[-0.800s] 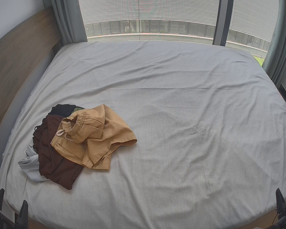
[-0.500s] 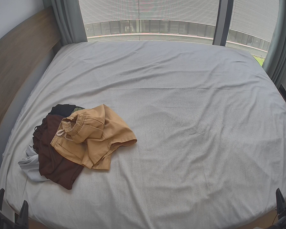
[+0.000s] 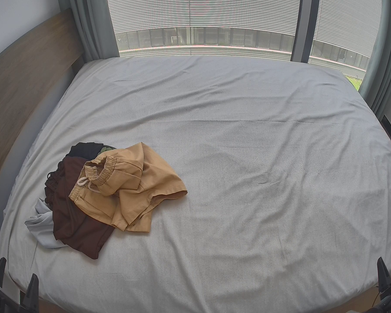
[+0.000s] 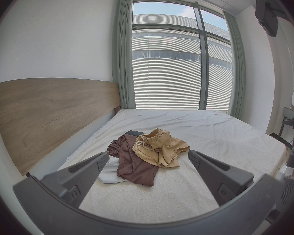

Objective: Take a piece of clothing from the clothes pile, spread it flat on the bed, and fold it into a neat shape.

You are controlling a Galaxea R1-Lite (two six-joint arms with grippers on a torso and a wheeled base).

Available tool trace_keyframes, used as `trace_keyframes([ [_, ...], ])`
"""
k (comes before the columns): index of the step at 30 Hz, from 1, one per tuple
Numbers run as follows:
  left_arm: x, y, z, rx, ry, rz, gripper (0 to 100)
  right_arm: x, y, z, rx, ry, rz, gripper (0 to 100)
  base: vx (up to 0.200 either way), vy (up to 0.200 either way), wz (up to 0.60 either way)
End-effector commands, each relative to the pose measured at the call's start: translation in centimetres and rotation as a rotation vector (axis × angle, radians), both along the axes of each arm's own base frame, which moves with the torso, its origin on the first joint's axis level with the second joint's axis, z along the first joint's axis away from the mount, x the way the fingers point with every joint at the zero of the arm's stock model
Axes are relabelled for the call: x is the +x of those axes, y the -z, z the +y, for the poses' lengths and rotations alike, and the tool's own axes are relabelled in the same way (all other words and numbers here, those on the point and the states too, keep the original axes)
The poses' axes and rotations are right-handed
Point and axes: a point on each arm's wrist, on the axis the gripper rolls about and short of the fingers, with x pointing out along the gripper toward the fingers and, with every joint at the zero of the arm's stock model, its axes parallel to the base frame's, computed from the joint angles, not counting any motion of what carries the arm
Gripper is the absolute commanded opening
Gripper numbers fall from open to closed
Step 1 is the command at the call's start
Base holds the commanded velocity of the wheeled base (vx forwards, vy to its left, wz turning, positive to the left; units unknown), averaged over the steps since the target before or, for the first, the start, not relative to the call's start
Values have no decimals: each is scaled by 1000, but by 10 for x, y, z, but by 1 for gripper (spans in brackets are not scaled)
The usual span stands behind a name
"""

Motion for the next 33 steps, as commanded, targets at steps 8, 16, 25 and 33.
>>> trace_keyframes([
  [8,0,5,0,-2,0,0,100,0,5,0,0,1,0,100,0,0,0],
  [16,0,5,0,6,8,-1,100,0,5,0,2,1,0,100,0,0,0],
  [25,0,5,-1,46,49,-2,100,0,5,0,2,-1,0,100,0,0,0],
  [33,3,-79,-1,0,57,-147,100,0,5,0,5,1,0,100,0,0,0],
])
